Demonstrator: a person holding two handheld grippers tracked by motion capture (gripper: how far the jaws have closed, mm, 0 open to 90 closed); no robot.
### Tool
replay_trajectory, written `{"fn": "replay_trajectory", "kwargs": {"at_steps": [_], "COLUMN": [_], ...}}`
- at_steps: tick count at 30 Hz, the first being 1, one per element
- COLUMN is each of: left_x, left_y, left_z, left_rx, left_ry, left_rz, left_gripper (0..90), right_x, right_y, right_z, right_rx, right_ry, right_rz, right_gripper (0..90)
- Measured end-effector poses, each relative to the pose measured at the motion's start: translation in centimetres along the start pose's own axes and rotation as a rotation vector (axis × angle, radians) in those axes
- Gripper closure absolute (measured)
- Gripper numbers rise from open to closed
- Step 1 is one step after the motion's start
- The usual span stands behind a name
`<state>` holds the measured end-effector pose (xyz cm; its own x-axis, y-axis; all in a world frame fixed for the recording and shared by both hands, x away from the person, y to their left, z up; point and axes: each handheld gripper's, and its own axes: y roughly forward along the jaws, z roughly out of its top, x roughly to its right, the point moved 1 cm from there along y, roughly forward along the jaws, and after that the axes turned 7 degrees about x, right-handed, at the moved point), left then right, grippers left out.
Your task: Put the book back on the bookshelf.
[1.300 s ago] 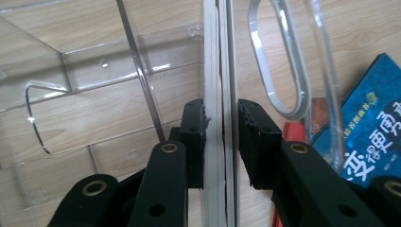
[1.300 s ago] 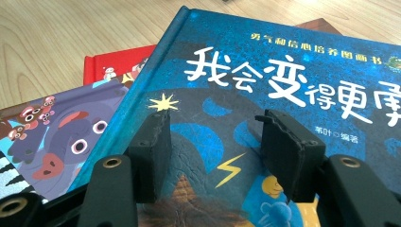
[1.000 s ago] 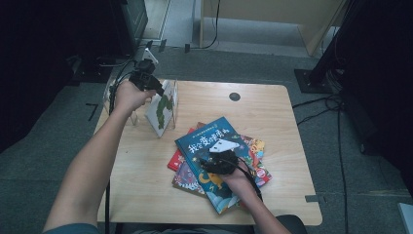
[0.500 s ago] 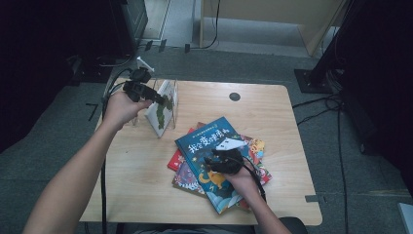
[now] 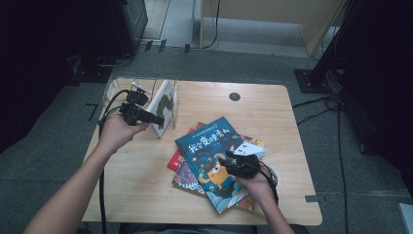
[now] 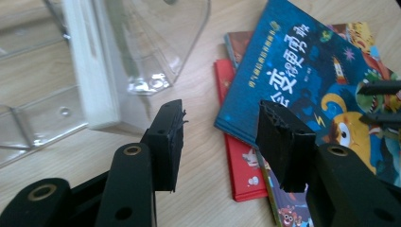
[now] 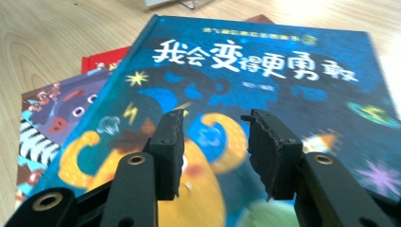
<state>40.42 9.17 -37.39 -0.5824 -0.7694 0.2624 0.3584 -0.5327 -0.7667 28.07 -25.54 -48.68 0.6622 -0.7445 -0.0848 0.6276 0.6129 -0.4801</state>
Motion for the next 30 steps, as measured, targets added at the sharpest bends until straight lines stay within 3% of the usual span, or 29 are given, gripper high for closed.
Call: {"fn": "replay_trajectory", "kwargs": {"at_steps": [6, 15, 21, 24, 30], "left_x": [0.5, 1.0, 1.3, 1.7, 2.0], "left_y": [1.0, 3.0, 4.4, 5.4, 7.1], "left_z": [-1.8, -4.1, -4.7, -4.8, -4.9], "left_rx": [-0.002, -0.017, 0.011, -0.008, -0.039], "left_ry": [0.019, 0.051, 0.032, 0.060, 0.093], "left_rz": [-0.034, -0.048, -0.111, -0.100, -0.123], "left_gripper": [48.7, 46.9, 46.6, 46.4, 45.5], "right_x": [1.1, 2.0, 2.8, 2.9, 3.4], "right_y": [-2.0, -4.3, -5.6, -6.1, -7.5], "right_z": [-0.9, -2.4, -3.6, -4.1, -5.3], "right_rx": [0.019, 0.009, 0.027, 0.020, 0.012], "right_ry": [0.024, 0.048, 0.092, 0.103, 0.130], "right_rz": [-0.036, -0.084, -0.109, -0.126, -0.170], "right_gripper": [61.1, 64.9, 65.0, 67.0, 70.2]}}
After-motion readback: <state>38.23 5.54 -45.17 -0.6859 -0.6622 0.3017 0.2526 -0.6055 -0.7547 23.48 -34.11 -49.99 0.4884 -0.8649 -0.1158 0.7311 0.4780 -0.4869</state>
